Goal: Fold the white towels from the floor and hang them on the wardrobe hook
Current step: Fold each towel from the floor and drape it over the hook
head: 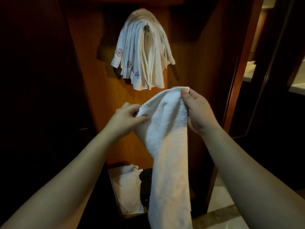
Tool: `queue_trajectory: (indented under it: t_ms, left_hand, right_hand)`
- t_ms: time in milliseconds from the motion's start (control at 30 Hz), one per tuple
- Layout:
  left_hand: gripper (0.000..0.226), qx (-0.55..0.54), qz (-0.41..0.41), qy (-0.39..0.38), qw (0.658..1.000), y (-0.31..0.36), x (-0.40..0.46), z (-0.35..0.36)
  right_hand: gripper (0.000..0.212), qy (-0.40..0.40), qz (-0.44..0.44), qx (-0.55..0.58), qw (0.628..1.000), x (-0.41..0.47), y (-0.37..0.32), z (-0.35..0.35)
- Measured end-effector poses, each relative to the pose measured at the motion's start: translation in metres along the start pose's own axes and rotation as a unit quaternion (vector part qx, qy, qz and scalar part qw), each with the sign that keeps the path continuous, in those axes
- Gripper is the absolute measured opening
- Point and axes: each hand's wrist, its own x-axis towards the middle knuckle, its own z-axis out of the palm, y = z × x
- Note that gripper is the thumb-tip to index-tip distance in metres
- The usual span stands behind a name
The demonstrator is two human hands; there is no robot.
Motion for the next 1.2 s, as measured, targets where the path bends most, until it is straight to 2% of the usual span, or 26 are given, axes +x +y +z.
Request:
queue_trajectory:
  t_ms: [100,167,333,400,500,567,667,733,800,900,967,1033,1100,1133,1200]
  left_hand:
    - [0.015,0.083,-0.003,-0.024,0.996,-0.006,-0.003,-0.014]
    - [0.011,0.136,0.022,-0.015,0.99,-0.009,-0.003,-0.022]
    - [0.008,0.165,0.146,0.119,0.968,-0.002,-0.006,-0.028]
    - [0.003,0.191,0.19,0.171,0.948,0.005,-0.011,-0.027]
    - [0.003,0.235,0.216,0.215,0.923,0.013,-0.017,-0.023]
    - [0.005,0.208,0.194,0.225,0.932,0.013,-0.017,-0.022]
    - [0.016,0.033,0.126,0.234,0.963,0.016,-0.019,-0.019]
    - [0.024,-0.063,0.095,0.273,0.955,0.019,-0.021,-0.018]
    - [0.031,-0.094,0.075,0.286,0.951,0.02,-0.021,-0.018]
    - [0.044,-0.025,0.062,0.256,0.964,0.018,-0.016,-0.02]
    - [0.048,0.115,0.049,0.218,0.968,0.01,-0.009,-0.023]
    - [0.039,0.222,0.038,0.176,0.958,0.002,-0.006,-0.028]
    - [0.028,0.211,0.026,0.136,0.968,-0.005,-0.005,-0.032]
    - [0.024,0.172,0.021,0.102,0.979,-0.008,-0.004,-0.031]
    - [0.013,0.018,-0.005,0.005,1.0,-0.012,-0.002,-0.022]
  right_hand:
    - [0.043,0.043,0.0,-0.024,0.999,0.003,-0.009,-0.022]
    - [0.038,0.048,0.009,-0.061,0.997,0.002,-0.01,-0.033]
    - [0.031,0.069,0.006,-0.112,0.991,-0.005,-0.009,-0.042]
    - [0.027,0.087,-0.011,-0.144,0.986,-0.007,-0.011,-0.041]
    - [0.023,0.106,-0.041,-0.183,0.976,-0.011,-0.013,-0.041]
    - [0.023,0.119,-0.054,-0.194,0.972,-0.013,-0.015,-0.037]
    - [0.024,0.118,-0.071,-0.196,0.971,-0.016,-0.018,-0.03]
    - [0.022,0.121,-0.085,-0.187,0.971,-0.017,-0.019,-0.024]
    - [0.022,0.129,-0.093,-0.171,0.972,-0.019,-0.018,-0.019]
    - [0.02,0.141,-0.094,-0.16,0.972,-0.018,-0.017,-0.013]
    - [0.021,0.149,-0.096,-0.17,0.969,-0.018,-0.018,-0.011]
    - [0.022,0.169,-0.096,-0.171,0.966,-0.018,-0.019,-0.012]
    - [0.023,0.182,-0.094,-0.172,0.964,-0.016,-0.02,-0.016]
    - [0.022,0.178,-0.095,-0.177,0.963,-0.016,-0.02,-0.017]
    - [0.021,0.153,-0.101,-0.191,0.964,-0.015,-0.019,-0.017]
